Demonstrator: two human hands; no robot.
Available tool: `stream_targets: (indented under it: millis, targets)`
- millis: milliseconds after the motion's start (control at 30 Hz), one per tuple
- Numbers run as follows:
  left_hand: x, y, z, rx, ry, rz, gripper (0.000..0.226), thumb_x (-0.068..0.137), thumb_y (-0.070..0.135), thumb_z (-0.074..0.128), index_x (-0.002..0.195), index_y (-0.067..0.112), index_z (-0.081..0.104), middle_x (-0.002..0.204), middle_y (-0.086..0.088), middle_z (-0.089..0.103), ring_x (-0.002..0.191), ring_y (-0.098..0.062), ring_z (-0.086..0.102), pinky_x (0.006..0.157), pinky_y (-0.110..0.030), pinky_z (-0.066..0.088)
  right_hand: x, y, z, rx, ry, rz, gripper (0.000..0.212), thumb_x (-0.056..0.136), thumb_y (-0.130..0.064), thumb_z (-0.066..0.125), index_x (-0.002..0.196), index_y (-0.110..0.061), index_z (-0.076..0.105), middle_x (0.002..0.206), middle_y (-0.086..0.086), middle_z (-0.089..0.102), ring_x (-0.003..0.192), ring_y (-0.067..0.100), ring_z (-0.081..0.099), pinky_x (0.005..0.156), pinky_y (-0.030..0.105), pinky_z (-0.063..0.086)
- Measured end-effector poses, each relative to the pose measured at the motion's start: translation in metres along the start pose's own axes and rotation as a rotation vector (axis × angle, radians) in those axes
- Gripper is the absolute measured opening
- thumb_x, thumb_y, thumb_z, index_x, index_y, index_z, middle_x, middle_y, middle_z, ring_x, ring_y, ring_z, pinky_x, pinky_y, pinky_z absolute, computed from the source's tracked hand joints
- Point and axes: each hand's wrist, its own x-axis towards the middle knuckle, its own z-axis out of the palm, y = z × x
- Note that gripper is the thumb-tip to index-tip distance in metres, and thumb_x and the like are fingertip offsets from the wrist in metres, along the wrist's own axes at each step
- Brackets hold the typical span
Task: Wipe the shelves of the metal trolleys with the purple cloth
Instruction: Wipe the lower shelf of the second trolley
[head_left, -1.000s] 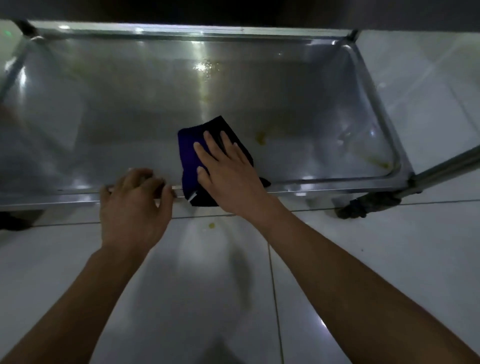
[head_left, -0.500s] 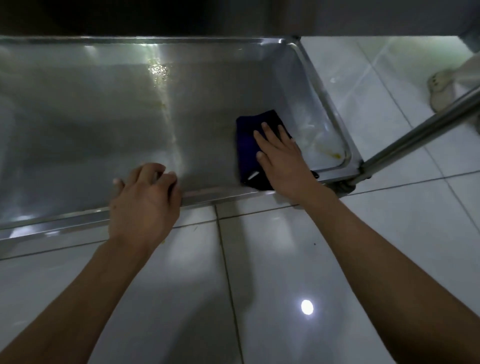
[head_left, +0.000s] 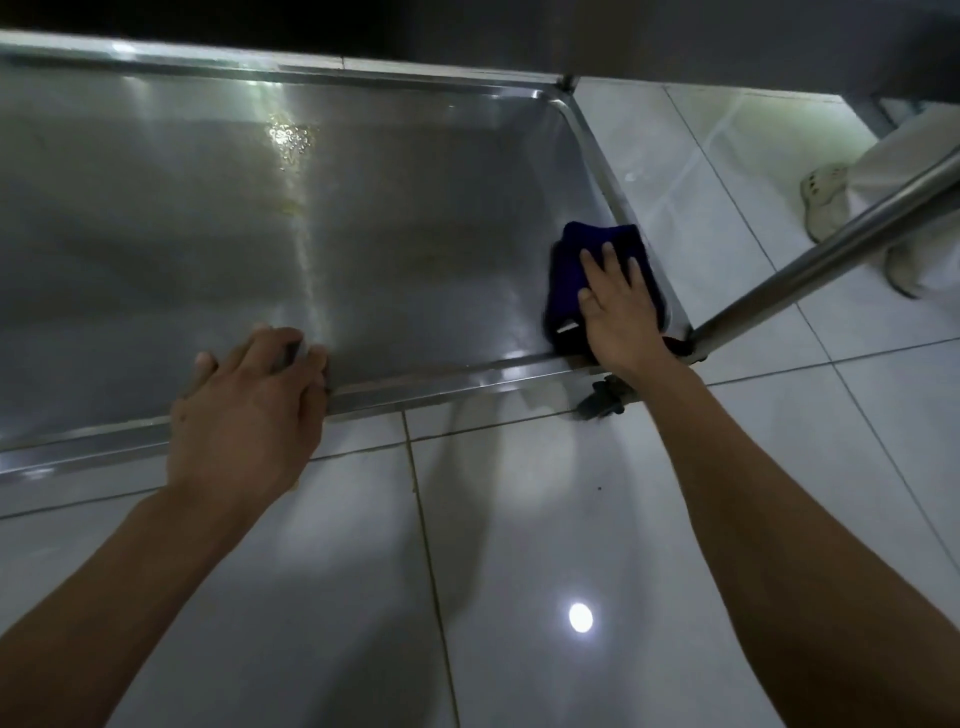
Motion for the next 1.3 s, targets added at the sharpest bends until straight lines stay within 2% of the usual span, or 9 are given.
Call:
stream_targets:
  millis: [133,233,300,467,633,900,1033,1167,1300]
  targets:
    - [-0.001,-0.003,0.001,-0.021,0.021,-0.012,0.024,0.098,0.019,0.05,0.11,0.015,0.071,0.125,-0.011,0.058,0.089,-0.043,0.059,0.075,-0.053,0.05,-0.014,-0.072,0.017,-0.05,-0.084,-0.117,0.058,0.109,-0.036,0.022,0.162,-0.021,0.003,0.169,0.004,-0.006,0.155,0.031,-0.008,0.124,0.051,0.001]
    - [-0.003,-0.015,0.0,-0.035,0.006,0.019,0.029,0.099,0.018,0.047,0.111,0.01,0.072,0.124,-0.014,0.059,0.094,-0.043,0.06,0.083,-0.054,0.047,-0.029,-0.145,0.034,0.071,-0.155,-0.278,0.06,0.108,-0.04,0.024,0.161,-0.026,0.002,0.169,0.001,-0.011,0.153,0.032,-0.014,0.121,0.051,-0.004]
    - [-0.007,-0.023,-0.005,-0.039,-0.031,-0.012,0.026,0.099,0.016,0.053,0.115,0.009,0.072,0.128,-0.015,0.058,0.1,-0.044,0.059,0.088,-0.058,0.046,-0.035,-0.178,0.043,0.097,-0.185,-0.381,0.059,0.108,-0.041,0.023,0.161,-0.028,0.0,0.168,-0.001,-0.014,0.152,0.031,-0.017,0.121,0.05,-0.008]
    - [-0.016,-0.039,-0.019,-0.026,-0.096,-0.08,0.029,0.101,0.012,0.05,0.121,0.003,0.069,0.133,-0.017,0.058,0.116,-0.047,0.057,0.098,-0.064,0.037,-0.043,-0.221,0.058,0.078,-0.206,-0.516,0.058,0.108,-0.041,0.021,0.161,-0.031,-0.001,0.168,-0.001,-0.016,0.152,0.031,-0.019,0.12,0.048,-0.011]
    - [-0.021,-0.054,-0.031,0.033,-0.149,-0.158,0.028,0.099,0.013,0.048,0.117,0.003,0.067,0.135,-0.016,0.053,0.109,-0.043,0.058,0.1,-0.059,0.037,-0.051,-0.253,0.064,0.08,-0.2,-0.56,0.059,0.107,-0.042,0.021,0.161,-0.029,0.001,0.168,-0.001,-0.014,0.152,0.031,-0.017,0.122,0.049,-0.008]
    - [-0.025,-0.072,-0.032,0.024,-0.122,-0.136,0.025,0.097,0.019,0.053,0.112,0.009,0.07,0.134,-0.011,0.057,0.113,-0.042,0.06,0.1,-0.061,0.043,-0.055,-0.241,0.056,0.082,-0.168,-0.525,0.057,0.108,-0.039,0.021,0.161,-0.027,0.003,0.169,-0.005,-0.01,0.154,0.032,-0.01,0.124,0.046,-0.001]
    - [-0.025,-0.076,-0.026,0.038,-0.074,-0.101,0.024,0.096,0.021,0.054,0.109,0.013,0.072,0.129,-0.008,0.06,0.105,-0.042,0.063,0.093,-0.055,0.048,-0.049,-0.201,0.044,0.061,-0.139,-0.448,0.056,0.109,-0.037,0.02,0.162,-0.026,0.004,0.169,-0.004,-0.008,0.154,0.03,-0.009,0.125,0.046,0.003]
    - [-0.025,-0.077,-0.021,0.04,0.004,-0.081,0.023,0.095,0.021,0.054,0.105,0.015,0.073,0.124,-0.007,0.063,0.101,-0.04,0.064,0.085,-0.051,0.049,-0.039,-0.137,0.029,0.034,-0.077,-0.312,0.055,0.109,-0.031,0.022,0.161,-0.022,0.007,0.169,0.001,-0.001,0.154,0.031,-0.006,0.124,0.05,0.008]
    - [-0.023,-0.077,-0.021,0.009,0.027,-0.084,0.03,0.092,0.028,0.049,0.101,0.016,0.075,0.12,-0.005,0.064,0.102,-0.035,0.063,0.083,-0.048,0.048,-0.033,-0.077,0.016,-0.017,0.013,-0.089,0.054,0.109,-0.025,0.025,0.161,-0.015,0.013,0.169,0.008,0.007,0.154,0.035,0.0,0.124,0.051,0.013]
